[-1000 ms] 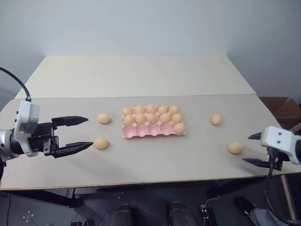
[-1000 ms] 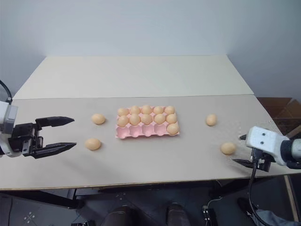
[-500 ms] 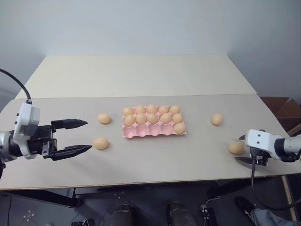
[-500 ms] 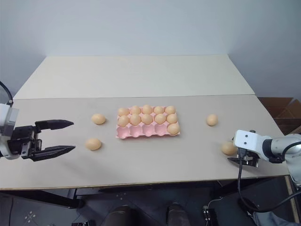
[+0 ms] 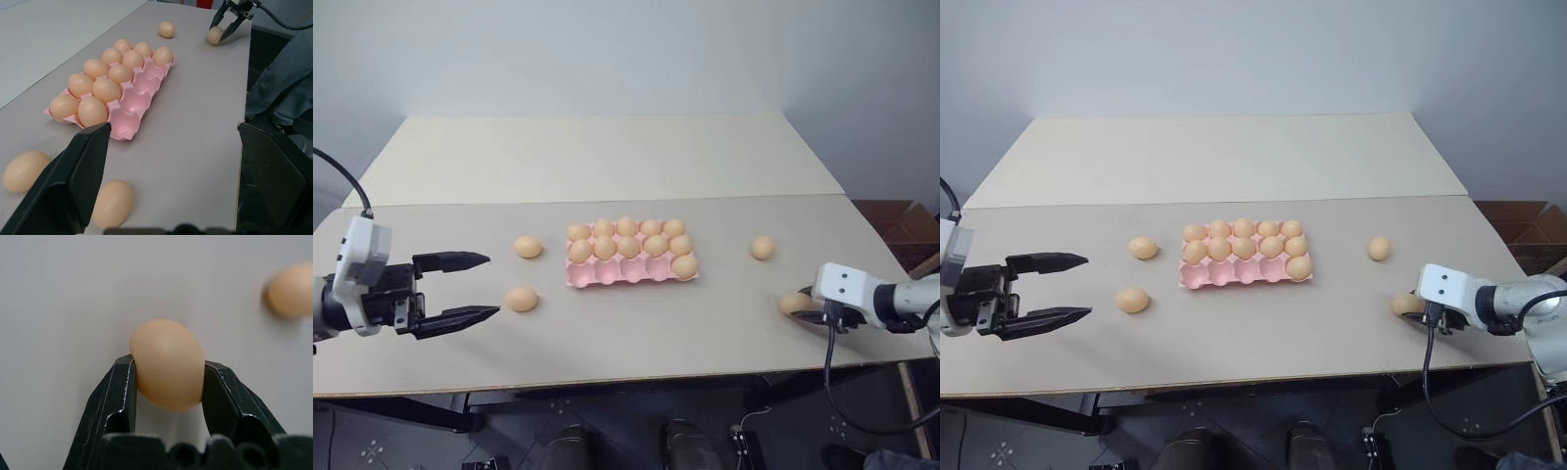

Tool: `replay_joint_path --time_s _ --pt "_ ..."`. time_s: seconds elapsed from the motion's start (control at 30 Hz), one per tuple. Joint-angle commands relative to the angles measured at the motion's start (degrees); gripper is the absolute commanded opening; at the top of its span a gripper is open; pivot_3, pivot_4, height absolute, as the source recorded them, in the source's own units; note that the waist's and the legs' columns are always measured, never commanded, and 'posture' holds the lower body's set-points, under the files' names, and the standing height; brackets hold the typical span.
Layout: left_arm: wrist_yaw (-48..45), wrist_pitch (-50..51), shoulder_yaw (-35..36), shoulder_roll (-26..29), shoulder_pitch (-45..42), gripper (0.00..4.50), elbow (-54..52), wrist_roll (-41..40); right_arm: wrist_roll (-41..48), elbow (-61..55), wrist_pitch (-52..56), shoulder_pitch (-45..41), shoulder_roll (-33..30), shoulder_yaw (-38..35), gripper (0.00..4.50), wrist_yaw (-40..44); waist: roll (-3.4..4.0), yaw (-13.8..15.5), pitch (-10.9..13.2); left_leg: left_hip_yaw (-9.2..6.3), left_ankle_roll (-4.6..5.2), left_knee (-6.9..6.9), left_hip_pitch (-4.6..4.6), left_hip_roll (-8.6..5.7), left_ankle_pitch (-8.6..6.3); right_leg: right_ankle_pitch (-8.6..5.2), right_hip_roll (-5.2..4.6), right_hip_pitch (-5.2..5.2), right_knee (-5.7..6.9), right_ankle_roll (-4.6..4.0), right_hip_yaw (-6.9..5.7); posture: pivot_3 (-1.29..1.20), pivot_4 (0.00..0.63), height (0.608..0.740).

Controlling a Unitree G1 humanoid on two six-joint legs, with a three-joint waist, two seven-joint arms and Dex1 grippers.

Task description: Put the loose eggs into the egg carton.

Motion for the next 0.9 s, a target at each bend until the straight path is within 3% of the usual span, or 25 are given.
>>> replay_joint_path --time_s 0.03,0.23,0.43,0.77,0.9 --pt "1.2 0.4 2.2 -0.5 -1.6 4.5 -0.8 -2.4 5.9 -10.0 5.5 -3.8 1.5 -2.0 1.86 0.1 0.0 -0.1 0.0 -0.01 0.0 0.0 0.0 0.02 0.0 0.01 0.02 0.0 0.0 0.0 0.0 0.0 0.15 0.74" --pt "5.4 3.3 2.3 -2.5 -6.1 4.5 -0.4 -7.1 7.2 -17.2 14.5 -15.4 12.9 5.7 1.86 -4.9 -0.03 0.1 0.0 -0.05 0.0 0.03 0.0 0.03 0.0 0.03 0.03 0.02 0.0 0.0 -0.02 0.0 0.15 0.74" --pt "7.6 4.2 1.0 -2.9 -10.1 4.5 1.1 -8.0 0.7 -12.0 17.1 -23.0 22.0 14.2 1.86 -10.6 -0.03 0.4 0.0 -0.1 0.0 0.02 -0.22 -0.06 0.0 0.04 -0.04 -0.12 0.0 0.0 -0.11 0.0 0.15 0.74" --pt "7.0 3.9 0.9 -2.9 -10.3 4.5 1.3 -7.9 -4.6 -6.7 17.5 -25.9 28.9 19.1 1.86 -13.6 -0.03 0.1 0.0 -0.07 -0.06 0.04 -0.74 -0.1 0.05 0.09 -0.03 -0.72 0.15 0.0 -0.08 0.0 0.15 0.74" --pt "6.8 3.8 1.1 -3.0 -10.0 4.5 1.1 -7.8 -5.4 -6.4 18.3 -25.5 29.2 19.2 3.07 -14.1 -0.03 0.1 0.0 -0.06 -0.05 0.05 -0.73 -0.1 0.05 0.1 -0.03 -0.7 0.14 0.01 -0.08 0.0 0.15 0.74"
